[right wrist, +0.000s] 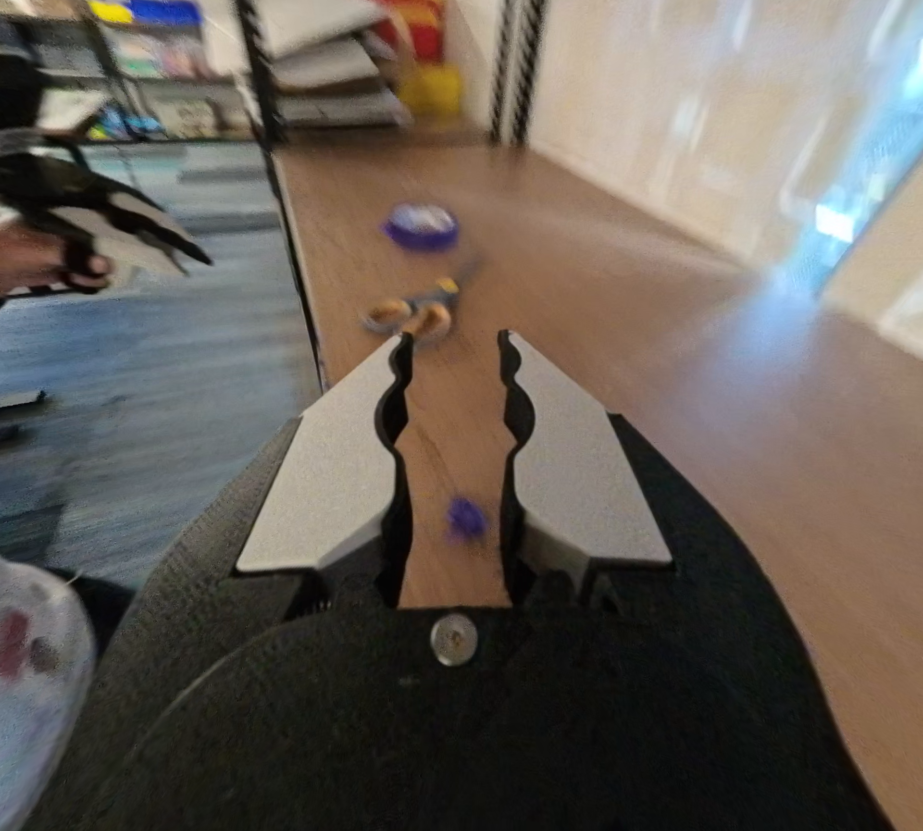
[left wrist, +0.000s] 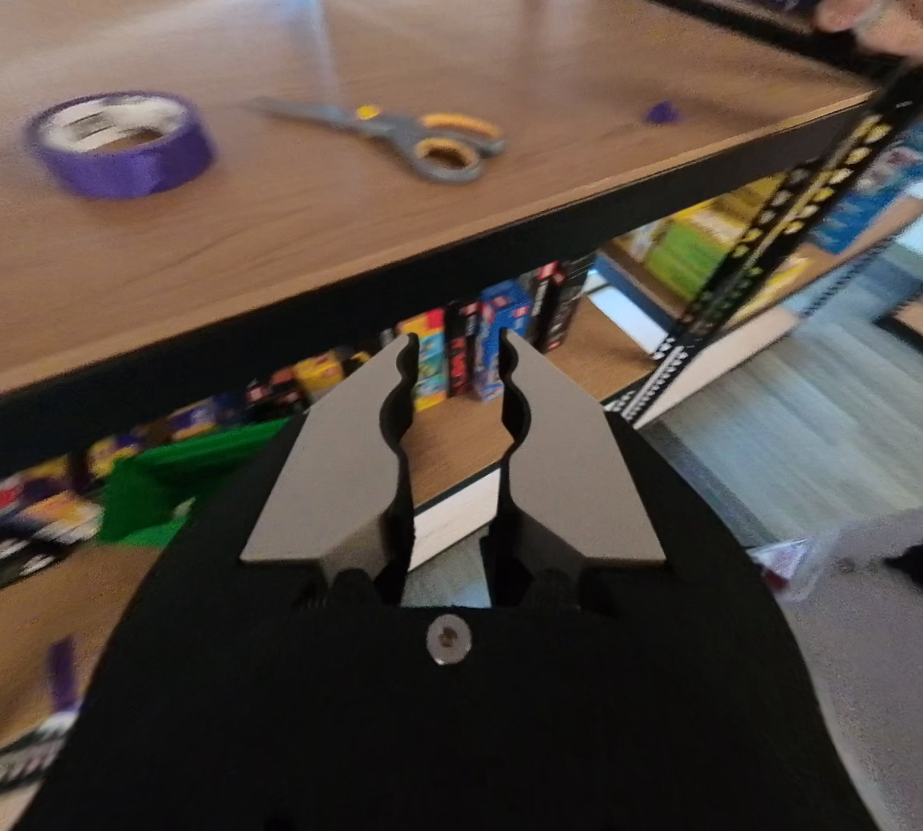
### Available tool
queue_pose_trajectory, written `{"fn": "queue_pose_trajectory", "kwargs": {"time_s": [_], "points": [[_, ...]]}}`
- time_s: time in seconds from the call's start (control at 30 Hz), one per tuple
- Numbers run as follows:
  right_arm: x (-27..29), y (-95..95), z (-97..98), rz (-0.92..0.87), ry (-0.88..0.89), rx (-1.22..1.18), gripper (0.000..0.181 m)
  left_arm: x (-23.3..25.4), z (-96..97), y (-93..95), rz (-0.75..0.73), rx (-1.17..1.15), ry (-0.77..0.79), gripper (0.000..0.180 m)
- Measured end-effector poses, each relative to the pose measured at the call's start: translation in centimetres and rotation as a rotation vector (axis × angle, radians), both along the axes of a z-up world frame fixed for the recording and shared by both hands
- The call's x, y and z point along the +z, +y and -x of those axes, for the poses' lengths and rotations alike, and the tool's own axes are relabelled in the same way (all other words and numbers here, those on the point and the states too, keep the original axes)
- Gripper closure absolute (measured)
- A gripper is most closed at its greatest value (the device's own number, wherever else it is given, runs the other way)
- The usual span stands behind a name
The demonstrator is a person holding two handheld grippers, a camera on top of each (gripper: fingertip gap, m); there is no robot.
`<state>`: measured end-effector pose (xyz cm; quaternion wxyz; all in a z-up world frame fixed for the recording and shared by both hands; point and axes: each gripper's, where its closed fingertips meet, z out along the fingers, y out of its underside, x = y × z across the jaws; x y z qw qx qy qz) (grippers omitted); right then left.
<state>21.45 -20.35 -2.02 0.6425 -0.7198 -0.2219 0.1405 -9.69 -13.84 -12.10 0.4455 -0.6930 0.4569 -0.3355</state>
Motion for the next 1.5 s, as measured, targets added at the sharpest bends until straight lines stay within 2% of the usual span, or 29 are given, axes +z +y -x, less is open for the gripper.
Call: {"fn": "queue_pose_trajectory", "kwargs": {"time_s": [0.03,0.17,0.3,0.4,0.5,0.57,0.7,0.8,0.9,1.0,1.2,1.33,1.4,1.5], "points": [[-0.1,-0.2,2.8,-0.067,-0.031,0.052,0.147,-0.4,1.9,0.6,-0.012,0.043,0.014,0.150],[-2.8,3.2,12.7,-0.037,-0.176,0.186,0.147,0.5,7.1,2.0,0.000,0.154,-0.020,0.150],[-5.2,10.2,19.3,-0.069,-0.559,0.252,0.146,2.5,9.4,2.3,-0.007,0.170,-0.109,0.150],[-6.7,17.0,22.9,-0.045,-0.719,0.309,0.145,2.0,11.3,2.0,-0.023,0.162,-0.078,0.150],[-8.6,24.2,23.6,0.034,-0.870,0.270,0.143,0.2,14.8,1.8,-0.032,0.182,-0.022,0.148],[-9.8,27.4,23.9,0.111,-0.909,0.263,0.148,-1.5,17.9,1.5,-0.005,0.186,-0.005,0.148],[-12.6,30.2,23.7,0.280,-0.980,0.315,0.145,-5.3,26.2,1.8,0.073,0.212,0.023,0.148],[-13.2,30.8,24.3,0.397,-0.917,0.335,0.162,-7.9,32.4,2.9,0.169,0.205,0.054,0.149],[-13.1,30.9,24.7,0.520,-0.862,0.293,0.167,-9.4,37.3,4.7,0.196,0.193,0.104,0.150],[-12.8,30.1,25.2,0.536,-0.831,0.198,0.173,-9.5,39.1,6.5,0.209,0.127,0.063,0.151],[-7.4,25.0,32.5,0.196,-0.750,0.020,0.173,-9.4,34.8,7.4,0.352,-0.141,-0.112,0.151],[-5.0,18.4,43.2,-0.104,-0.557,-0.021,0.173,-4.3,29.4,4.1,0.545,-0.410,-0.451,0.150],[-6.0,15.1,47.8,-0.180,-0.454,0.009,0.173,-1.1,27.7,2.6,0.637,-0.502,-0.617,0.151],[-6.3,11.6,50.9,-0.260,-0.312,0.016,0.173,2.4,25.8,0.4,0.750,-0.583,-0.779,0.151]]}}
